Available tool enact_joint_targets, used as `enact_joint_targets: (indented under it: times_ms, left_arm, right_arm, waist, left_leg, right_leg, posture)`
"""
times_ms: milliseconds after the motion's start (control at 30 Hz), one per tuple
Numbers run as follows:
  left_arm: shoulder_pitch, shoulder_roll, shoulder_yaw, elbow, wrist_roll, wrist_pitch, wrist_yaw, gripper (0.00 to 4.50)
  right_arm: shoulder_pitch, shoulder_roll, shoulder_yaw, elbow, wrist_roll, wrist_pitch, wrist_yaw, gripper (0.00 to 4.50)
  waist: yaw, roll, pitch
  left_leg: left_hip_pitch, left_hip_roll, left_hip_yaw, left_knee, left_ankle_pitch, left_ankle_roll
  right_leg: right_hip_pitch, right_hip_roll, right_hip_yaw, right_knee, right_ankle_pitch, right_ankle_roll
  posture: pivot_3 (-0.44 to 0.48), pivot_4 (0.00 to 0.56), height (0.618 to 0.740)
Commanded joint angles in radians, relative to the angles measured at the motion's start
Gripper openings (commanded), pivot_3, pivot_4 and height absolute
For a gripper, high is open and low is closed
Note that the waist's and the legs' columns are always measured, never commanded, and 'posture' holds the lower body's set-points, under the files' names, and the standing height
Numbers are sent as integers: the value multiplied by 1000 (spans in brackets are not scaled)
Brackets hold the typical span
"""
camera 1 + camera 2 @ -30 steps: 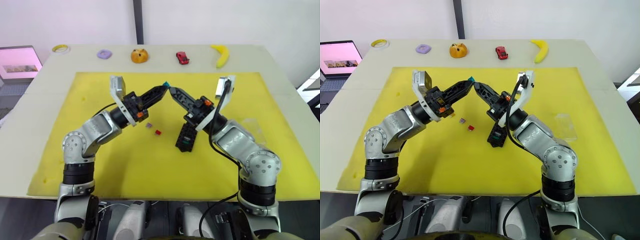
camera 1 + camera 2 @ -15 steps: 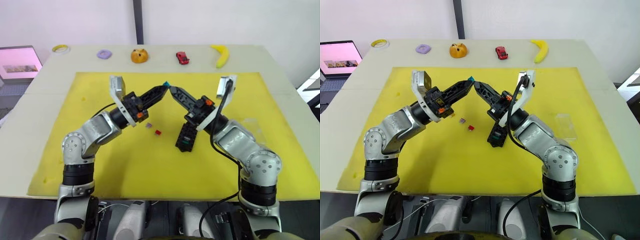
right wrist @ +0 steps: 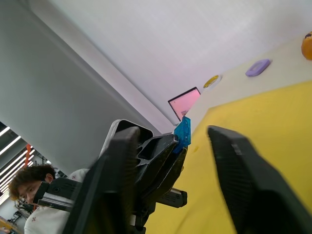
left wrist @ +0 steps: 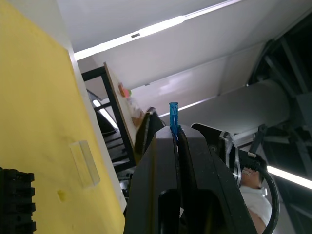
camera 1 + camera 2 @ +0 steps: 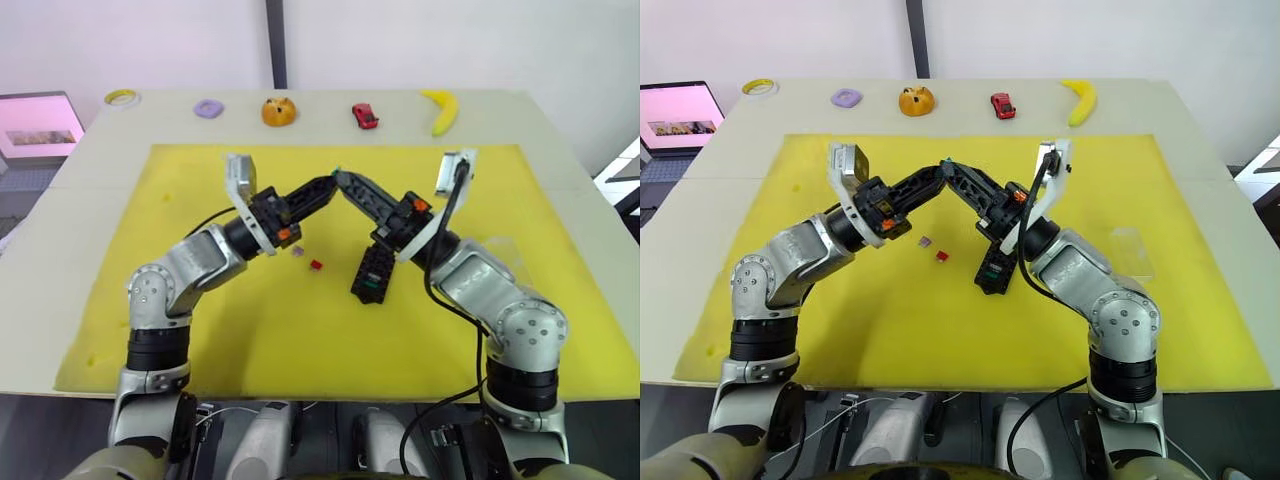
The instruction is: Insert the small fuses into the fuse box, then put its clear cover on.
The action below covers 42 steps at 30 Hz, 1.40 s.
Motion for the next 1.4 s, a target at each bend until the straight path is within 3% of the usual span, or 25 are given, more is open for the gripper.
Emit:
enact_joint_targets:
  times_ms: [33, 300, 400, 467, 933, 1067, 1400]
  left_arm:
    - [-10, 6, -1, -18, -7, -9, -6, 0]
    - [-11, 2, 1, -21, -7, -13, -6, 0]
    - [-10, 3, 3, -22, -7, -14, -6, 0]
    - [-11, 3, 2, -21, -7, -17, -6, 0]
    - [-9, -2, -1, -29, -7, -18, -7, 0]
    - [-11, -1, -3, -27, -7, -17, -8, 0]
    - [-12, -1, -5, -25, -7, -16, -8, 0]
  right_arm:
    - [-17, 7, 0, -29, 21, -17, 7, 3546]
    - [-16, 17, -8, -11, 30, -21, -4, 3546]
    - [-14, 18, -14, -9, 41, -23, -10, 2777]
    - [-15, 12, -14, -6, 40, -22, -9, 1761]
    - [-15, 8, -4, -4, 34, -17, -13, 1761]
    - [-17, 7, -2, -1, 31, -14, -15, 458]
    - [-19, 8, 2, 0, 38, -11, -13, 458]
  waist:
    - [0, 0, 0]
    - [0, 0, 0]
    - [0, 0, 0]
    - [0, 0, 0]
    - [0, 0, 0]
    - [1, 0, 0]
    - [0, 0, 0]
  left_leg:
    - [0, 0, 0, 0, 0, 0]
    - [0, 0, 0, 0, 0, 0]
    - [0, 0, 0, 0, 0, 0]
    - [0, 0, 0, 0, 0, 0]
    - [0, 0, 0, 0, 0, 0]
    - [0, 0, 0, 0, 0, 0]
    - [0, 0, 0, 1, 0, 0]
  right_leg:
    - [0, 0, 0, 0, 0, 0]
    - [0, 0, 0, 0, 0, 0]
    - [0, 0, 0, 0, 0, 0]
    - [0, 0, 0, 0, 0, 0]
    - [0, 0, 0, 1, 0, 0]
    - [0, 0, 0, 1, 0, 0]
    - [0, 0, 0, 2, 0, 0]
  posture:
    - [0, 150, 735]
    - [0, 150, 735]
    - [0, 150, 735]
    - [0, 150, 735]
    - [0, 150, 735]
    - [0, 150, 735]
    - [0, 150, 735]
